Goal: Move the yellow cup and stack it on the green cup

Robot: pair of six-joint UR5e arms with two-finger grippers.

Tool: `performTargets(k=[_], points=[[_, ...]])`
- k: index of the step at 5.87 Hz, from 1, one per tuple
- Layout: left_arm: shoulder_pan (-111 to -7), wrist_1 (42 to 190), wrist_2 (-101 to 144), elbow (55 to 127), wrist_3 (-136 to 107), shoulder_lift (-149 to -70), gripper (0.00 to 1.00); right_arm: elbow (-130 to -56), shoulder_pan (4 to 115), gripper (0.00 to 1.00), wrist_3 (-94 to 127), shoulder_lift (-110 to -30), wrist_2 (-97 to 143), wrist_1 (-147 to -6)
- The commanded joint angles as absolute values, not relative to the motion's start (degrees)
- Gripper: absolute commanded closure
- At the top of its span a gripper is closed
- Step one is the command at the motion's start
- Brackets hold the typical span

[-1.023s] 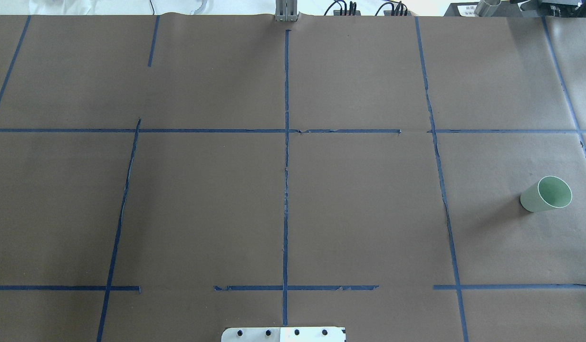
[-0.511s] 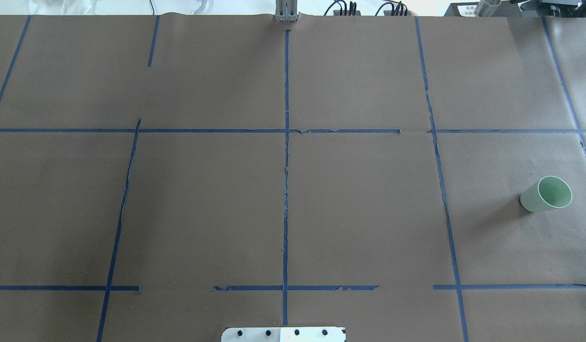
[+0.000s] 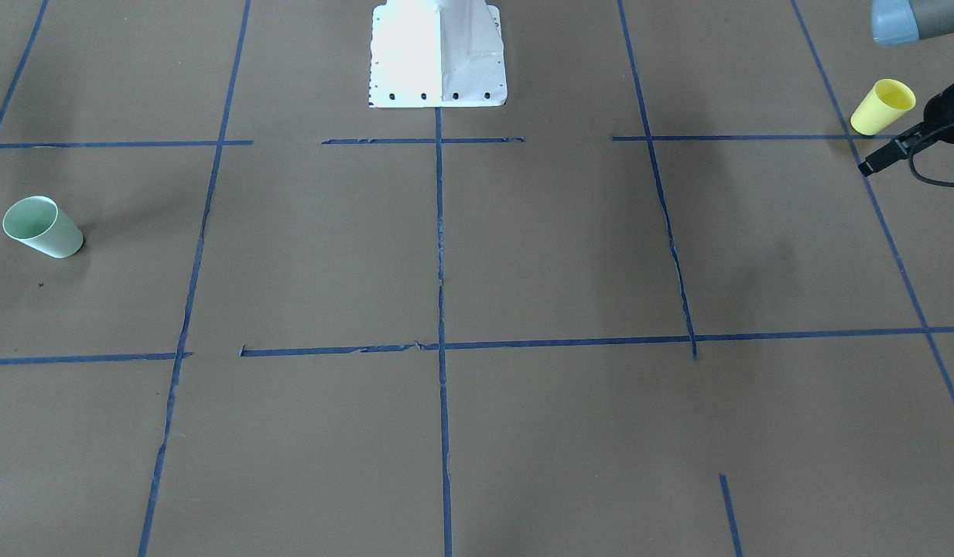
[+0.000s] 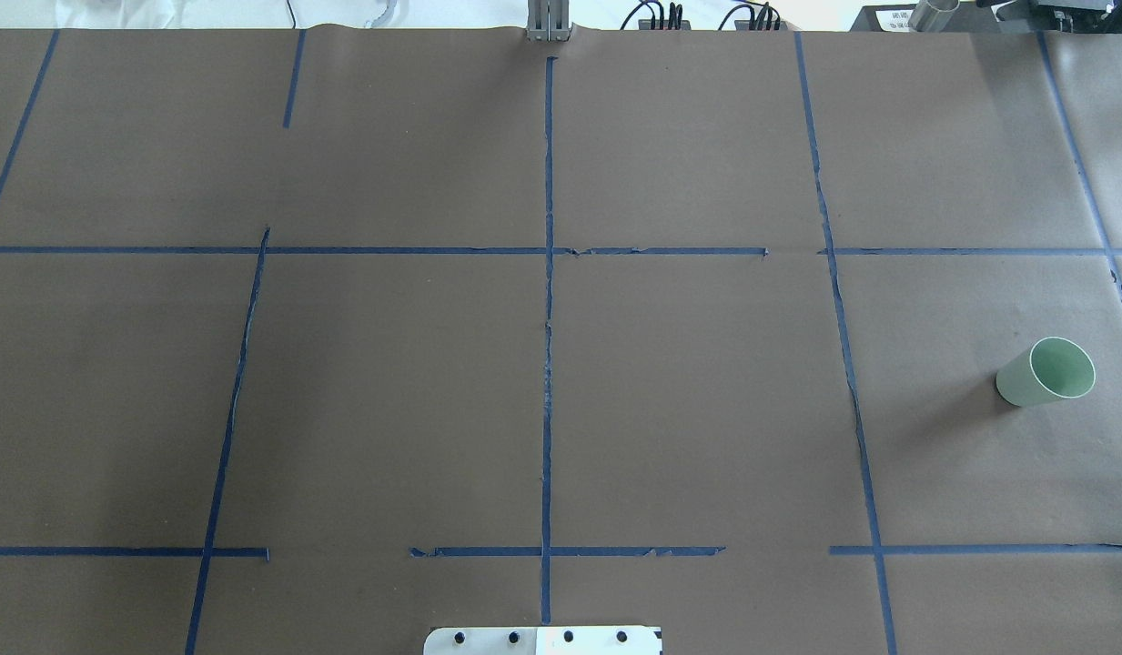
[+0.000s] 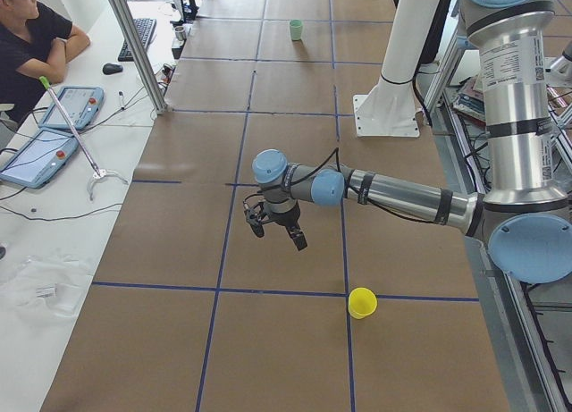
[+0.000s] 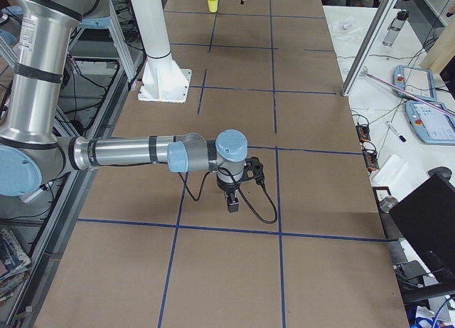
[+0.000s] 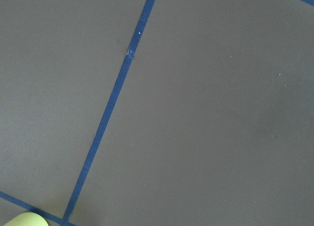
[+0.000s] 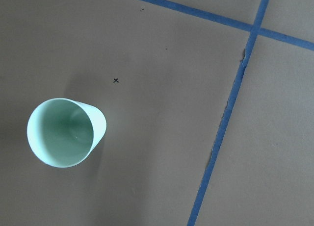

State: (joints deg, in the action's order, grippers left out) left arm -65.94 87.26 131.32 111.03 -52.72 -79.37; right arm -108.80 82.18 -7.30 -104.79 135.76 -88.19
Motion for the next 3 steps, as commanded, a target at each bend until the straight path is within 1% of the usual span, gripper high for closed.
performTargets(k=[1,2,3], points=[[-54.74,87.10,118.82,112.94,-74.23,-79.45,0.00,-108.72,82.18,0.00,-7.47,-105.12,136.58,-87.80],[-51.45,86.58,115.17,113.03,-82.97,-79.37,0.00,-108.72,82.18,0.00,-7.56,-105.12,137.10,-87.80],[-45.33,84.40,110.44,113.03,-95.50,-79.45,0.00,-108.72,82.18,0.00,-7.56,-105.20,137.11,-87.80]])
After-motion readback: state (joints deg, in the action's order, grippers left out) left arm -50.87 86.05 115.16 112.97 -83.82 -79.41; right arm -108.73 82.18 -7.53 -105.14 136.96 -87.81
